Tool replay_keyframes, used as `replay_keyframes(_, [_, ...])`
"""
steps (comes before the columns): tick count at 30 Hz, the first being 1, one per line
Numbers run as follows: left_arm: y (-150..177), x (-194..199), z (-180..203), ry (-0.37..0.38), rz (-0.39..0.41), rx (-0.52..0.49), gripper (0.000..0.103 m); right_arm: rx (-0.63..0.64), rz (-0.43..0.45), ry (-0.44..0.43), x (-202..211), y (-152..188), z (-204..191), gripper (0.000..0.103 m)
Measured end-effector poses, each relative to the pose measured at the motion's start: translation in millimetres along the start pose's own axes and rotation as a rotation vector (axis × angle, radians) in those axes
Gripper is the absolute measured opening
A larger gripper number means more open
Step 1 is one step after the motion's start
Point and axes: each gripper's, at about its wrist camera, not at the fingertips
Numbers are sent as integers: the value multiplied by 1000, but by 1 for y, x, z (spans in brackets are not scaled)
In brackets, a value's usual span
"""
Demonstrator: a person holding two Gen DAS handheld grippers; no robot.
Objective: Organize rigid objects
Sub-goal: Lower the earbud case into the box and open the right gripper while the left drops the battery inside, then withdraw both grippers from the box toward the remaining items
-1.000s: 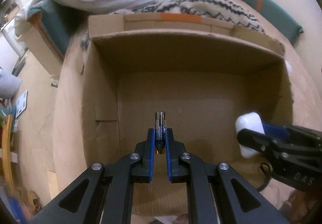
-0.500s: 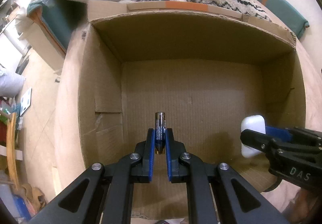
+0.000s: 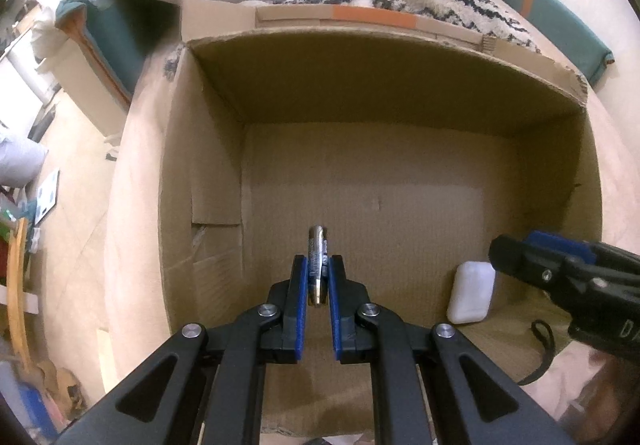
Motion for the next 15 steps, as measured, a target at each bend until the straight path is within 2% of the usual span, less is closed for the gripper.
replay_keyframes(1, [0,1,0,-1,-1,2,10,0,15,4,4,0,1,66])
replay_keyframes(3, [0,4,-1,16,-3,14,18,-7,48,0,12,-1,3,74])
replay_keyframes(4, [-1,5,-2,27,-4,22,31,-11,60,-3,15,-1,4,81])
replay_keyframes(5, [-2,6,-2,29,-2,34,49,-15,78,-6,19,-1,5,85])
replay_keyframes(6, [-2,9,-4,24,11,50,58,-17,94,-8,21,-2,4,97])
replay_keyframes(7, [-3,12,-5,18,26,59,69,-18,108,-9,22,-6,2,103])
replay_keyframes(9, [-4,17,-6,-1,58,71,70,-16,136,-10,27,-6,0,103])
replay_keyframes(15, [-6,20,-5,-10,64,71,70,15,185,-5,36,-8,-11,103])
Point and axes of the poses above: each gripper's, at about its wrist camera, not at the fingertips, and x roughly against the way its jaws point, z to its right, y to its underside
